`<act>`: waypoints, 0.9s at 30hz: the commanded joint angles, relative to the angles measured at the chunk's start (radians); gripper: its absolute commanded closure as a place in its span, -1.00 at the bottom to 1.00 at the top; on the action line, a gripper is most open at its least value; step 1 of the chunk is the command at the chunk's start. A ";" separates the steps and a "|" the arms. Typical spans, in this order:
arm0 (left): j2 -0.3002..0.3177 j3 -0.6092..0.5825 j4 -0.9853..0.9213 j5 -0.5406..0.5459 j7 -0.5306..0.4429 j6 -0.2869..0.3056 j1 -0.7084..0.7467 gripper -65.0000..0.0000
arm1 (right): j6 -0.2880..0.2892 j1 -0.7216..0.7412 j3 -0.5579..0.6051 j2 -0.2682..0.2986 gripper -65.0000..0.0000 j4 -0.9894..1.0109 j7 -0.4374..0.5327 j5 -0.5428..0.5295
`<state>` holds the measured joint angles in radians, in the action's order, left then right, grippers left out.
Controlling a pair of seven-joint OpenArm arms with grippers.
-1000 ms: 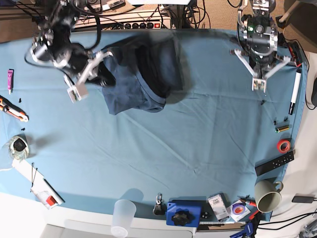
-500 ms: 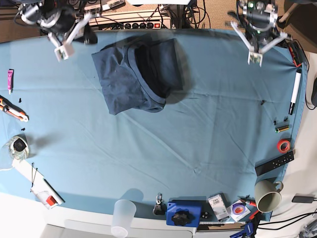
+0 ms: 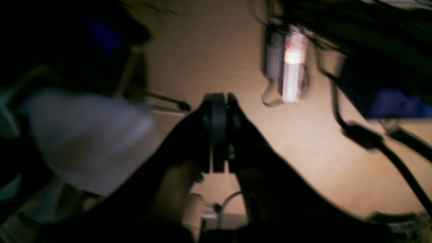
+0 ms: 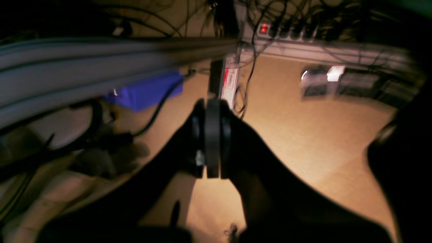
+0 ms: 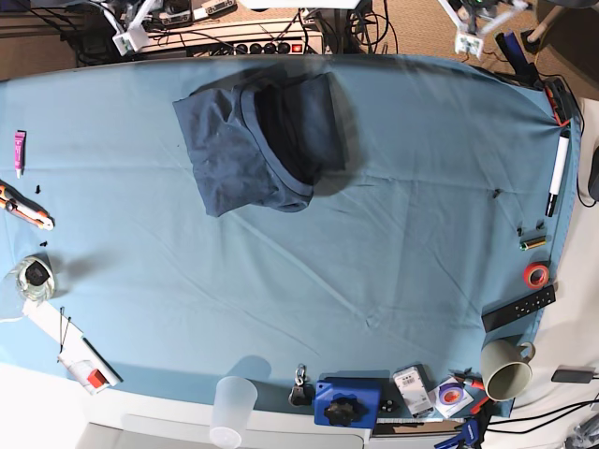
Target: Fold the T-shirt properly
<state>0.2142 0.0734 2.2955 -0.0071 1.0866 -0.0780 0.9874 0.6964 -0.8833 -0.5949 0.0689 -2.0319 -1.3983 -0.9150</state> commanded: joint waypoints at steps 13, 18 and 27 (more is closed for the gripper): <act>0.002 0.003 -0.326 0.031 -0.126 0.001 0.007 1.00 | 0.002 0.123 0.084 0.161 1.00 0.522 0.009 0.135; -0.002 0.003 -0.574 0.032 -0.167 0.047 -0.116 1.00 | 0.002 0.211 0.200 0.195 1.00 0.669 0.121 0.276; -0.016 0.003 -1.005 0.083 -0.357 0.098 -0.358 1.00 | 0.002 0.389 0.374 0.197 1.00 0.933 0.428 0.531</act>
<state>0.1947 0.0746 1.2816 0.0723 0.7223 0.0212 0.6186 0.6971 -0.4889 -0.2173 0.2516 -1.0882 -0.9642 -0.3721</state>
